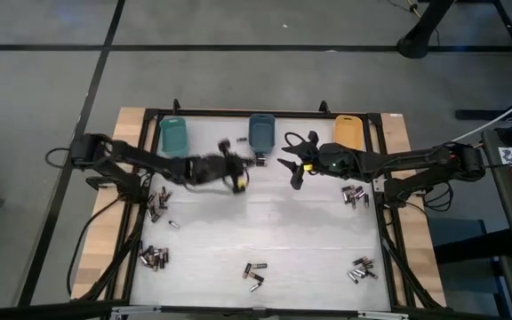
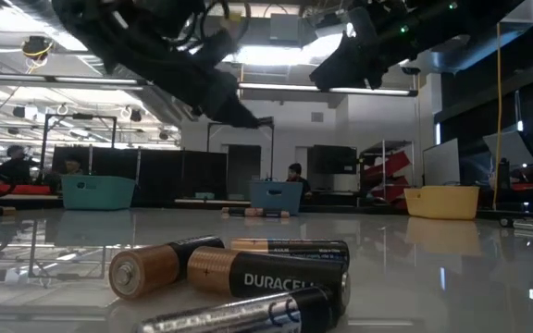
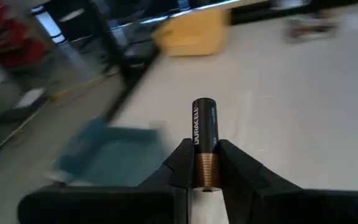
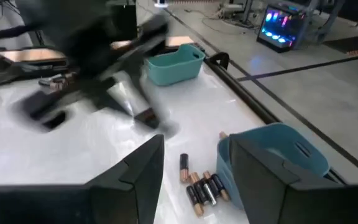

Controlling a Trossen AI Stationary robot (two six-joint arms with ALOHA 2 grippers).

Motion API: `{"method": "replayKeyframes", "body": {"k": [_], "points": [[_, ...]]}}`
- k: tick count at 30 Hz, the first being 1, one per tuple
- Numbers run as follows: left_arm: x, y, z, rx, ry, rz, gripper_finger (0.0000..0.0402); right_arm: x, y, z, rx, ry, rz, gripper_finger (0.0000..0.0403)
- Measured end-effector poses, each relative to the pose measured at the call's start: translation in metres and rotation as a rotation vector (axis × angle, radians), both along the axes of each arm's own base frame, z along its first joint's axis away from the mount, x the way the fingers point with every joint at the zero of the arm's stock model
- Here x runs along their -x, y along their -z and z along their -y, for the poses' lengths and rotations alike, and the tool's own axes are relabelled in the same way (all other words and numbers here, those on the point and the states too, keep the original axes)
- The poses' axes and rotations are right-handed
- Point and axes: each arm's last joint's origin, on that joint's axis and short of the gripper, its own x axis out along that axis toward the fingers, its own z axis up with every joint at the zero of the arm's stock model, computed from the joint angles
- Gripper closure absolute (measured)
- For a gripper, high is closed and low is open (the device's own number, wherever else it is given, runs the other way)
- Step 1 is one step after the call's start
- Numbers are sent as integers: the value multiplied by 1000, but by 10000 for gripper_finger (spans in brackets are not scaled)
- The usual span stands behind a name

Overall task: Sort batteries
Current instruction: Put the brown battery into the blue bin

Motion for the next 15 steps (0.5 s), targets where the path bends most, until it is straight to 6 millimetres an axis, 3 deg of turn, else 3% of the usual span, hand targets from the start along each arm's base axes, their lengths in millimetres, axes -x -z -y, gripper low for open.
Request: {"method": "replayKeyframes", "body": {"k": [7, 11, 15], "points": [[5, -17, -84, 171, -63, -60, 352, 1, 0, 3, 96, 73, -33, 221], [-5, -26, -115, 212, -54, -82, 355, 2, 0, 7, 157, 103, -60, 221], [-23, -20, -132, 284, -52, -174, 357, 3, 2, 19, 167, 146, -88, 221]]}}
